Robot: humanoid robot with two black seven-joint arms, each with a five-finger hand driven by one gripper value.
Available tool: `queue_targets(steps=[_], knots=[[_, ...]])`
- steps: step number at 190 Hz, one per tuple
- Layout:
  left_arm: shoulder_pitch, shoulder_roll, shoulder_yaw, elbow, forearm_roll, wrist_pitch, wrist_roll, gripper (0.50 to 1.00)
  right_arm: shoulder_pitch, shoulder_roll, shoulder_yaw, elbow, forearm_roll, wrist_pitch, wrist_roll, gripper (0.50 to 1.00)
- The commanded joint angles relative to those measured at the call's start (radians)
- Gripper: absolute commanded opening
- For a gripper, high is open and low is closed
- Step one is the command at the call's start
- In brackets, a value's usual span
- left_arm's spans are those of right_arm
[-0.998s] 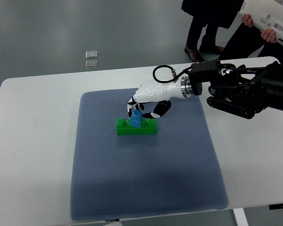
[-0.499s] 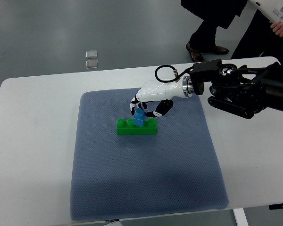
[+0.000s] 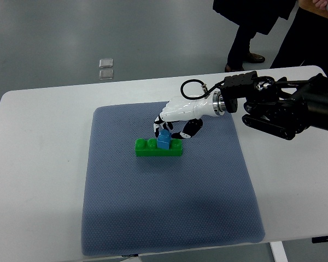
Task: Stack blue block on green block with right hand
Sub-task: 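Lower the blue block onto the green block's studs and press down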
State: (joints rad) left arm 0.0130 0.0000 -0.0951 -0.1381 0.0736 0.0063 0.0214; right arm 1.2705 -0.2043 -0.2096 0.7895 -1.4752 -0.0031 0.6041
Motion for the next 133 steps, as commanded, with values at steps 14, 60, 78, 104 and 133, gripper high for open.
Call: queue_targets(steps=[14, 60, 78, 104, 133], knots=[[0.001, 0.000, 0.000, 0.000, 0.000, 0.000, 0.000, 1.000, -0.013, 0.006, -0.014, -0.007, 0.001, -0.017, -0.001, 0.500], [0.001, 0.000, -0.002, 0.000, 0.000, 0.000, 0.000, 1.000, -0.023, 0.023, -0.014, -0.026, 0.000, -0.026, -0.004, 0.500], [-0.001, 0.000, 0.000, 0.000, 0.000, 0.000, 0.000, 1.000, -0.033, 0.033, -0.014, -0.041, 0.001, -0.040, -0.007, 0.500], [-0.001, 0.000, 0.000, 0.000, 0.000, 0.000, 0.000, 1.000, -0.040, 0.040, -0.016, -0.046, 0.001, -0.046, -0.010, 0.500], [-0.001, 0.000, 0.000, 0.000, 0.000, 0.000, 0.000, 1.000, -0.040, 0.036, -0.014, -0.046, 0.001, -0.044, -0.014, 0.564]])
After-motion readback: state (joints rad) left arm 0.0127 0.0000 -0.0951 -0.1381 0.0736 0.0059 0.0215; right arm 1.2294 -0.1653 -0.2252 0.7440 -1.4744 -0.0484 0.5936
